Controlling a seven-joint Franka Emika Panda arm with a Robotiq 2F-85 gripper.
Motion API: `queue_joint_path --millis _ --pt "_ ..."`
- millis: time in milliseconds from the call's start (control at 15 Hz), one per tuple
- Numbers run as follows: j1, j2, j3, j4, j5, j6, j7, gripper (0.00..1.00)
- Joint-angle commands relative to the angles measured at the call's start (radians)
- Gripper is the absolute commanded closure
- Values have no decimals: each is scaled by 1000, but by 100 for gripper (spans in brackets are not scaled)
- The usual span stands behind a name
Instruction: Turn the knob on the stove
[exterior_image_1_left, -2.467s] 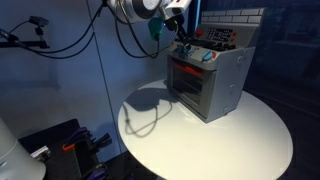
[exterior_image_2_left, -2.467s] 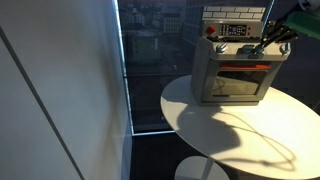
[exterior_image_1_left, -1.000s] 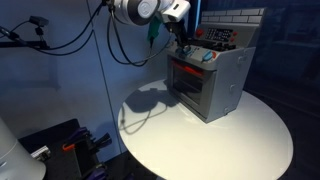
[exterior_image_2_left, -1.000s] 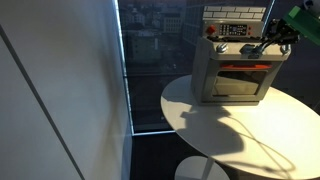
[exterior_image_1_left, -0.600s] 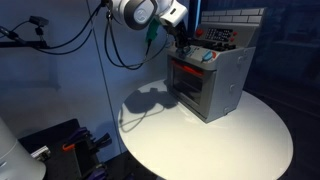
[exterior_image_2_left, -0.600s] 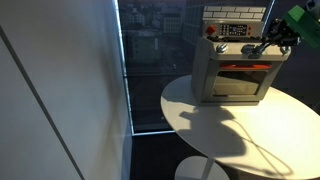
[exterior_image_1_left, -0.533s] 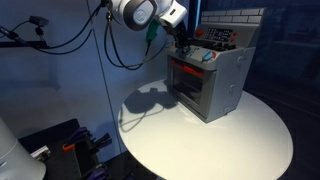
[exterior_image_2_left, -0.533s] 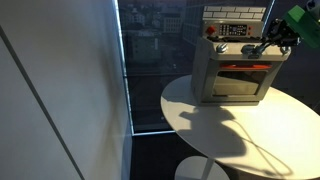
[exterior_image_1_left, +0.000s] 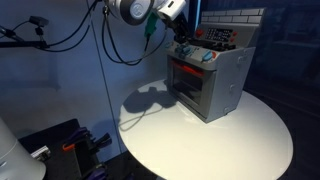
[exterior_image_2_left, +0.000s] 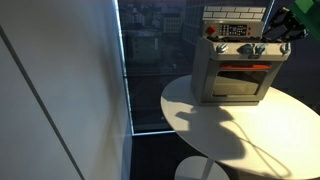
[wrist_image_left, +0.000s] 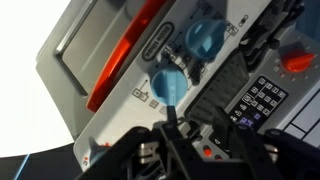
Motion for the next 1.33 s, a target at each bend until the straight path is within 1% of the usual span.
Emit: queue_joint_path --millis 0,200,267,533,800,867,1267 --pt "-2 -63 2 -38 15 -14 -37 26" --pt "1 -97 -2 -56 10 -50 -71 2" --pt "1 -107 -4 -62 7 -66 -84 0" --pt "-5 -159 -13 -84 -22 -166 -145 0" --pt "-9 -212 -28 -86 -41 -325 -212 0" --pt "-41 -225 -1 -84 -33 -370 -244 0" --pt "-78 -296 8 -67 -57 -645 -370 0"
